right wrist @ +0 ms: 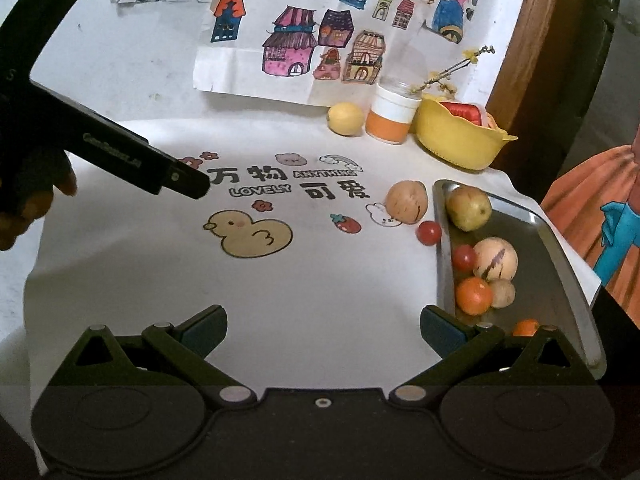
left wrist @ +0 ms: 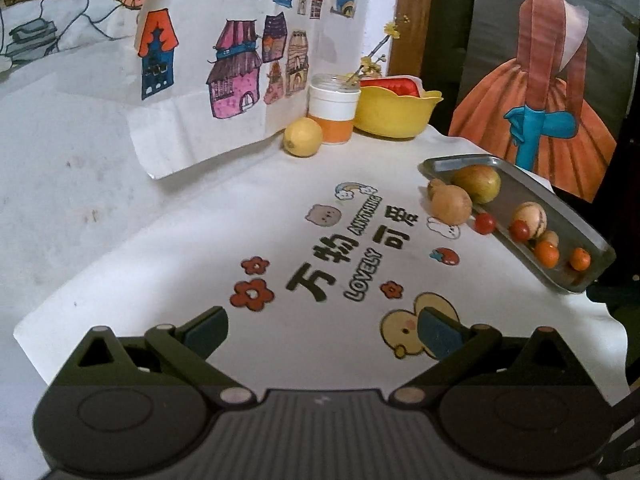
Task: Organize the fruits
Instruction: 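Grasp the large tan round fruit with the left tool while the right tool grasps a red tomato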
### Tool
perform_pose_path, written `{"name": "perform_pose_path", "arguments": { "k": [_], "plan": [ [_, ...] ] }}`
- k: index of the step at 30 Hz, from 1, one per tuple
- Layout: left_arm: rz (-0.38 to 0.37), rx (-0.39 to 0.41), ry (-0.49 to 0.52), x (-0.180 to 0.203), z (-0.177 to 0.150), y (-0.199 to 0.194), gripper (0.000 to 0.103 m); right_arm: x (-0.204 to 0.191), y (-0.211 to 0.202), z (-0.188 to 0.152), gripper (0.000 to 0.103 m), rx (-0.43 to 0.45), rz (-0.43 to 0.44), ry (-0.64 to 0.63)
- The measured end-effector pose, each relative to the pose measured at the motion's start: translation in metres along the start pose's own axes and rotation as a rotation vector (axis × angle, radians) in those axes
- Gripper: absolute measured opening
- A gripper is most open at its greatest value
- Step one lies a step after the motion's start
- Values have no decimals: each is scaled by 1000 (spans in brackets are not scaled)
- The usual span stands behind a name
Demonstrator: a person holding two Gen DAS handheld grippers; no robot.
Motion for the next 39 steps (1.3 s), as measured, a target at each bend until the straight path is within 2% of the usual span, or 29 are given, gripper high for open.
{"name": "perform_pose_path", "arguments": {
  "k": [14, 24, 28, 33, 39],
  "plan": [
    [-1, -29, 30, 10, 28, 35, 103, 32, 26, 28, 102, 47, 4, -49],
    [-82, -11, 59, 38, 47, 72, 103, 58, 57, 36, 102, 54, -29, -134],
    [-122, -14, 69, 53, 54, 86, 103, 66, 74, 37, 102, 45, -66, -181],
    [-171, -27, 34, 68, 65, 107, 103, 78, 90, 39, 102, 53, -128, -227],
    [-195, -10, 22, 81, 78, 124, 103, 85, 104, 43, 100, 80, -184, -292]
  ]
}}
Point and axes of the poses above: each gripper's, at about its wrist camera, not at the fingertips, and y roughly the way its jaws point, x to its right, z to its top, the point moved 9 cm from there along y, roughly the way its jaws point, and after that the axes turned 6 degrees about -z, right-handed, at the moved point
